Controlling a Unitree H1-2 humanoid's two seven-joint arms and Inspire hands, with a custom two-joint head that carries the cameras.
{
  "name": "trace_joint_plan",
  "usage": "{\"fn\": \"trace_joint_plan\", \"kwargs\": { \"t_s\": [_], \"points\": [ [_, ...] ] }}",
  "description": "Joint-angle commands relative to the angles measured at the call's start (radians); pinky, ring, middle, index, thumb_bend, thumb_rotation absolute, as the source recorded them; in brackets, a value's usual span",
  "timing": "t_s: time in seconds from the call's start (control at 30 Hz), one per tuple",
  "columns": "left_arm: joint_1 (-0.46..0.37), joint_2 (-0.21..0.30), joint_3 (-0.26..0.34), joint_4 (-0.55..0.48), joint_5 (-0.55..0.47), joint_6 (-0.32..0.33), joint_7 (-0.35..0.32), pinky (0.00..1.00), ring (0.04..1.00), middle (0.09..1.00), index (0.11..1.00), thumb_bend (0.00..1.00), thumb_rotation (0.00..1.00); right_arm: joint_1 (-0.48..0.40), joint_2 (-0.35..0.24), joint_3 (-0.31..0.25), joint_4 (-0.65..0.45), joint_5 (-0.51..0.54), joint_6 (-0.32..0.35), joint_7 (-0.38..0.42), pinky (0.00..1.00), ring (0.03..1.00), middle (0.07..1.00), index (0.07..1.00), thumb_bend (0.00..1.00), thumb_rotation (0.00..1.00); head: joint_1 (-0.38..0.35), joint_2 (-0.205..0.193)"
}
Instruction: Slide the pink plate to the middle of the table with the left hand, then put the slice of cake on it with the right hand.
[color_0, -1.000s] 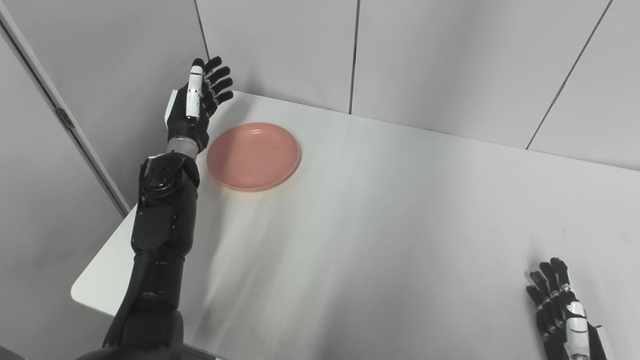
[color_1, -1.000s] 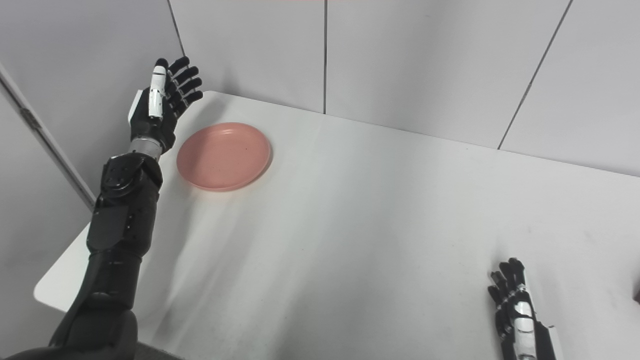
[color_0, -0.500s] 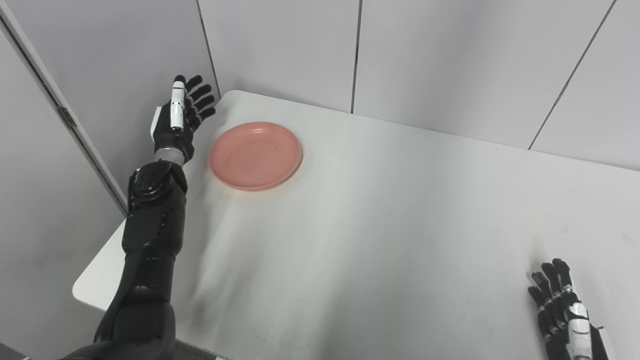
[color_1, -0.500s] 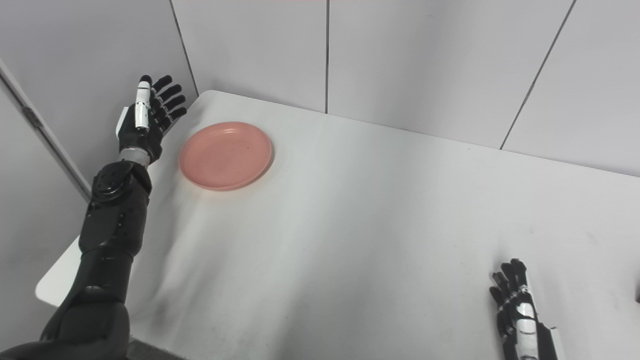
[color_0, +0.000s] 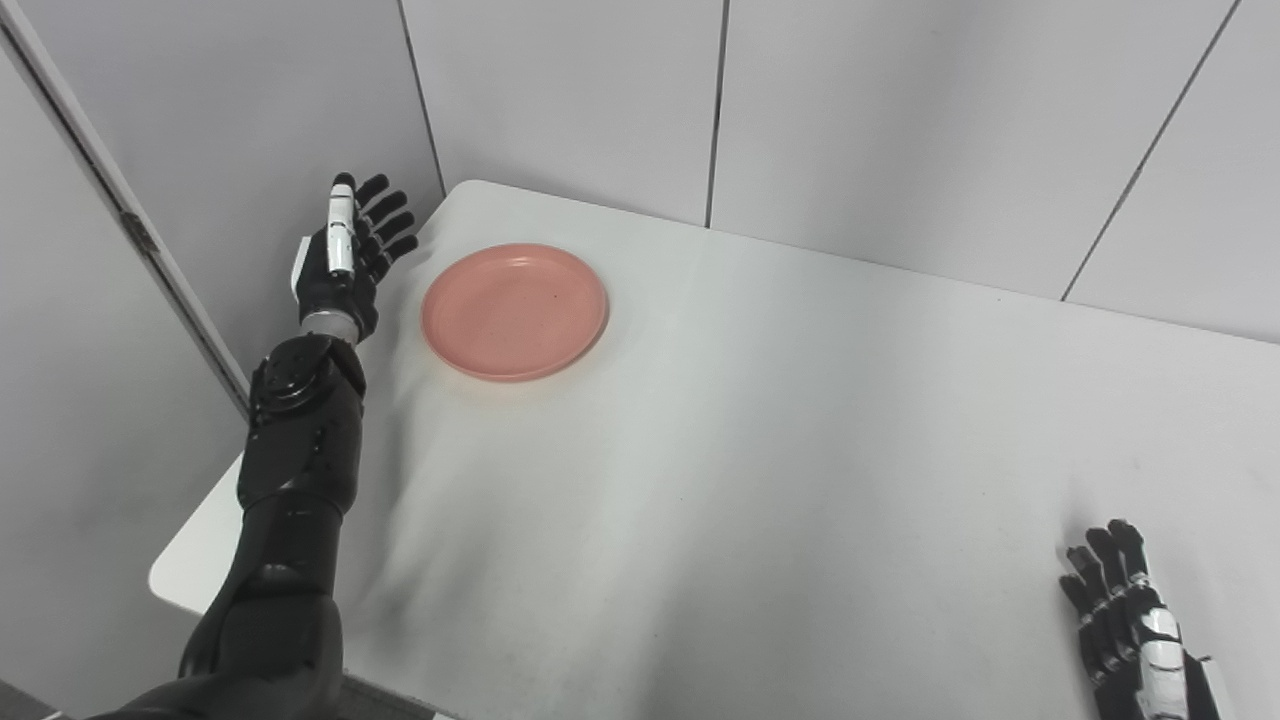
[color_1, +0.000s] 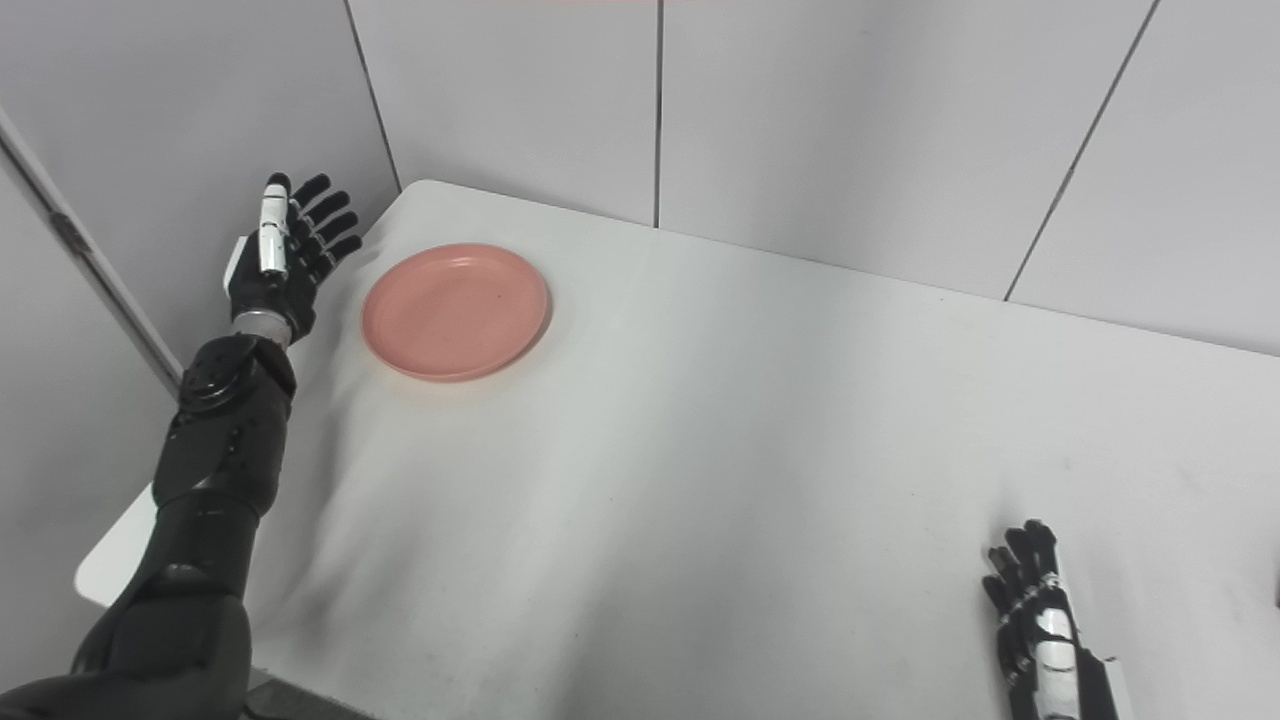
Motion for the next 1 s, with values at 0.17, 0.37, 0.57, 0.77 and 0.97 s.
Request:
{"fn": "trace_joint_plan", "kwargs": {
  "t_s": [0.17,0.37,0.57,0.77,0.97],
  "points": [
    [-0.045,0.046,-0.005,0.033,0.003,-0.049,-0.004,0.77,0.813,0.821,0.803,0.41,1.00,0.020,-0.016,-0.012,0.007,0.003,0.023,0.001,1.00,0.983,0.989,1.000,0.33,1.00,0.000,0.002],
    [-0.047,0.042,-0.014,0.081,0.007,-0.074,-0.009,0.75,0.804,0.813,0.797,0.41,1.00,0.019,-0.016,-0.013,0.010,0.000,0.020,0.003,1.00,0.982,0.989,1.000,0.35,1.00,-0.001,0.003],
    [-0.044,0.033,-0.027,0.110,0.008,-0.083,-0.010,0.76,0.808,0.814,0.806,0.41,1.00,0.020,-0.014,-0.014,0.007,0.004,0.018,0.004,1.00,0.982,0.989,1.000,0.33,1.00,-0.003,0.006],
    [-0.041,0.012,-0.052,0.126,0.015,-0.098,-0.014,0.78,0.810,0.805,0.792,0.40,1.00,0.022,-0.014,-0.013,0.005,0.000,0.020,0.003,1.00,0.980,0.988,1.000,0.34,1.00,-0.004,0.008],
    [-0.040,-0.007,-0.080,0.144,0.019,-0.119,-0.010,0.80,0.825,0.822,0.800,0.38,1.00,0.023,-0.013,-0.012,0.001,0.002,0.016,0.005,1.00,0.981,0.990,1.000,0.34,1.00,-0.009,0.013]
  ]
}}
